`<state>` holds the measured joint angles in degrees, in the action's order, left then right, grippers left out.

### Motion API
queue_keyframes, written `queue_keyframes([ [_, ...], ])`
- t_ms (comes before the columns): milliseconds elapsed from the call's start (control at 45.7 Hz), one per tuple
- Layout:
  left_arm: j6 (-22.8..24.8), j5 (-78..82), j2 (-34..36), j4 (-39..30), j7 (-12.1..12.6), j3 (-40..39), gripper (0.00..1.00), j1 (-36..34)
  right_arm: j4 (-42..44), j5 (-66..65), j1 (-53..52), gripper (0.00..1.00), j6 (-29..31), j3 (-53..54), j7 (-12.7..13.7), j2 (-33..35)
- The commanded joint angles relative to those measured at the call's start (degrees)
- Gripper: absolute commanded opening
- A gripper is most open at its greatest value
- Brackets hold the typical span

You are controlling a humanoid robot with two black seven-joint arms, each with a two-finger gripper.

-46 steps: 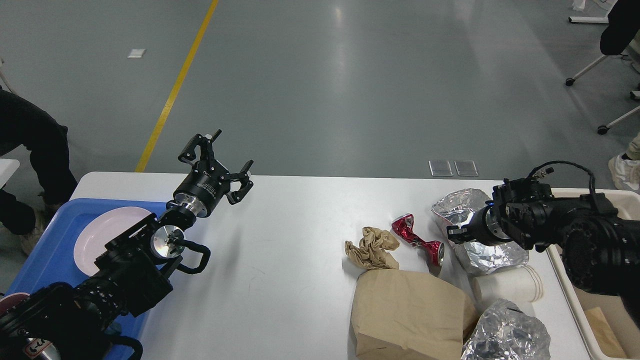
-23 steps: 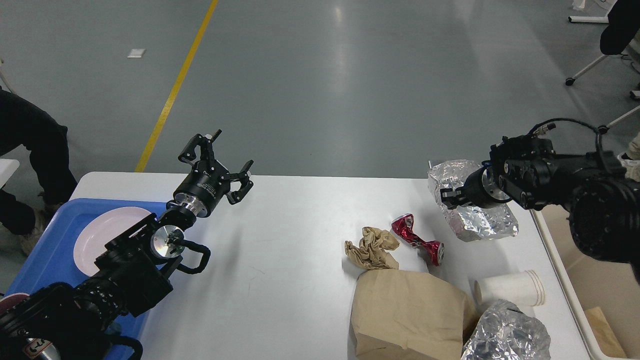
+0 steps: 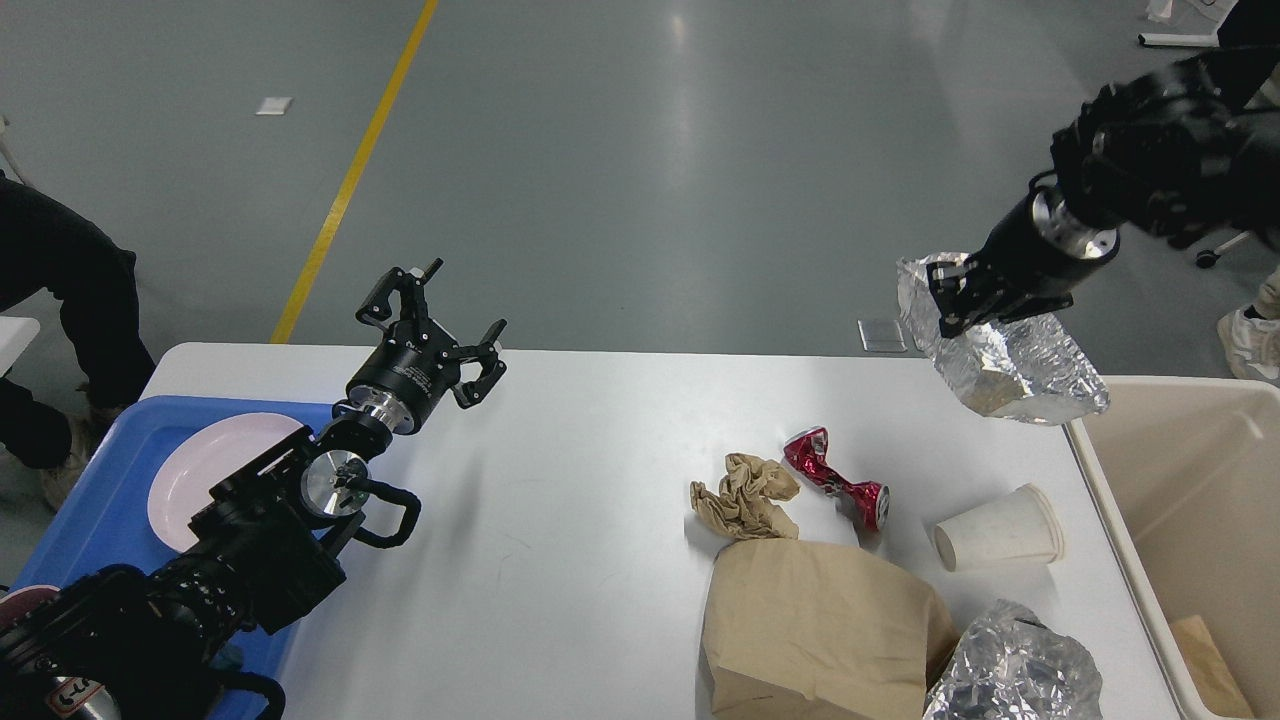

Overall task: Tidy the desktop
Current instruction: 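Lift the foil package and carry it over the white bin, then release the foil into the bin and bring the right gripper back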

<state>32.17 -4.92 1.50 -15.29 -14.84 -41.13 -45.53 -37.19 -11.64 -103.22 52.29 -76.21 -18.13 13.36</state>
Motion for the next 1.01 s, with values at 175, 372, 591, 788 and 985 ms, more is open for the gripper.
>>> queue_keyframes([
  [175,0.0,0.0,0.0,0.0,-0.01,0.0,0.97,0.0,0.45,-1.02,-7.87,0.0,2.12,-7.2,0.02,2.2],
  [372,0.0,0.0,0.0,0.0,-0.01,0.0,0.97,0.0,3.79,-3.48,-6.82,0.0,0.89,-9.57,0.02,7.55],
  [591,0.0,0.0,0.0,0.0,0.07,0.0,0.97,0.0,8.36,-3.66,-2.43,0.0,-1.39,-10.37,0.02,16.25],
  [788,0.0,0.0,0.0,0.0,-0.01,0.0,0.97,0.0,9.59,-3.4,3.54,0.0,-11.23,-9.75,0.02,23.73],
  [985,0.0,0.0,0.0,0.0,0.07,0.0,0.97,0.0,9.59,-2.16,10.05,0.0,-24.06,-8.08,0.02,28.83],
])
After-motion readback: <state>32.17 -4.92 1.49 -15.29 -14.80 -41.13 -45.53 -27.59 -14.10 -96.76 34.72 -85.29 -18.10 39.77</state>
